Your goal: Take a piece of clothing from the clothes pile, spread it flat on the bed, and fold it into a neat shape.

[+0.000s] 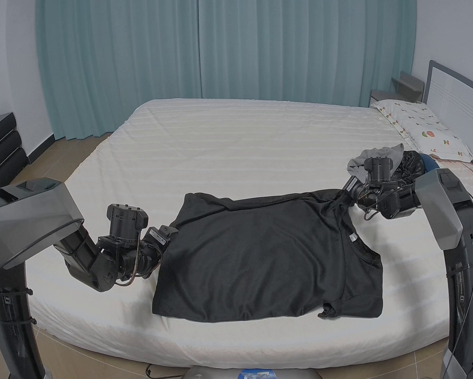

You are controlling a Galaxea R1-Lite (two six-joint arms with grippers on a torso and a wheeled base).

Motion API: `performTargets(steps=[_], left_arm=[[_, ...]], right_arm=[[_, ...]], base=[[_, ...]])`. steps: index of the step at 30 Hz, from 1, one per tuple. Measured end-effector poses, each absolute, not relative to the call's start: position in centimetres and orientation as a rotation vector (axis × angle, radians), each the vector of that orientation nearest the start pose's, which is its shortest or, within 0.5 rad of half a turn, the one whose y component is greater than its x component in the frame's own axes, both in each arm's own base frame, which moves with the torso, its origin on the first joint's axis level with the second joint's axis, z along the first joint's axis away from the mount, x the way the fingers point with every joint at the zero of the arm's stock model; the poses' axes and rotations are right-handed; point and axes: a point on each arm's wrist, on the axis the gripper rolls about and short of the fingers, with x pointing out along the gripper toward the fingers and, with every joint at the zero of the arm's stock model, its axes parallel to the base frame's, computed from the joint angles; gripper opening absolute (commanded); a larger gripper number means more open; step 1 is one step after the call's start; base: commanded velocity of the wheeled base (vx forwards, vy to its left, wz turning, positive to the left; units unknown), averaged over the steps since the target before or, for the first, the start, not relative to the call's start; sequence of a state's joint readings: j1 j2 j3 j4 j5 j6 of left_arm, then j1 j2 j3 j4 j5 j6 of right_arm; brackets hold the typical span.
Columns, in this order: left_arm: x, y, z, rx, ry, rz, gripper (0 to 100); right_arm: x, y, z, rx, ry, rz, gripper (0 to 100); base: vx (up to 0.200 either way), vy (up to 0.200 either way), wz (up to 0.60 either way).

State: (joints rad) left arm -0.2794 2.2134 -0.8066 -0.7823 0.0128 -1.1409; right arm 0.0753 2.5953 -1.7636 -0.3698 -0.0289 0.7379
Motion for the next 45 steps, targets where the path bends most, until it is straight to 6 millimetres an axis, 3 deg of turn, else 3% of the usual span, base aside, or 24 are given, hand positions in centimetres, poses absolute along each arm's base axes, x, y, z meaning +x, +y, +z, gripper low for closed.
performTargets(steps=[5, 9, 10, 22, 34, 42, 43, 45], left_arm=[[34.9, -10.0, 1.7, -1.010, 0.683, 0.116, 100], [34.7, -10.0, 1.6, -1.019, 0.650, 0.093, 100], [34.7, -10.0, 1.6, -1.022, 0.639, 0.085, 100], [34.0, -9.8, 0.8, -1.018, 0.645, 0.090, 100], [34.0, -9.8, 0.8, -1.017, 0.647, 0.092, 100], [34.0, -9.8, 0.8, -1.016, 0.647, 0.090, 100], [34.0, -9.8, 0.8, -1.016, 0.648, 0.089, 100], [34.0, -9.8, 0.8, -1.015, 0.648, 0.089, 100]], right_arm=[[53.1, 2.0, 3.9, 0.708, 0.389, -0.138, 0], [53.9, 1.6, 3.7, 0.709, 0.361, -0.136, 0], [54.1, 1.5, 3.5, 0.710, 0.357, -0.136, 100], [53.9, 0.4, 0.8, 0.708, 0.411, -0.166, 100], [49.4, -1.1, 0.2, 0.641, 0.477, -0.077, 100], [47.6, 0.9, 0.6, 0.545, 0.524, 0.012, 100], [47.7, 1.2, 0.7, 0.541, 0.534, 0.016, 0], [48.0, 1.7, 0.9, 0.530, 0.550, 0.022, 0]], base=[[0.000, 0.000, 0.00], [0.000, 0.000, 0.00], [0.000, 0.000, 0.00], [0.000, 0.000, 0.00], [0.000, 0.000, 0.00], [0.000, 0.000, 0.00], [0.000, 0.000, 0.00], [0.000, 0.000, 0.00]])
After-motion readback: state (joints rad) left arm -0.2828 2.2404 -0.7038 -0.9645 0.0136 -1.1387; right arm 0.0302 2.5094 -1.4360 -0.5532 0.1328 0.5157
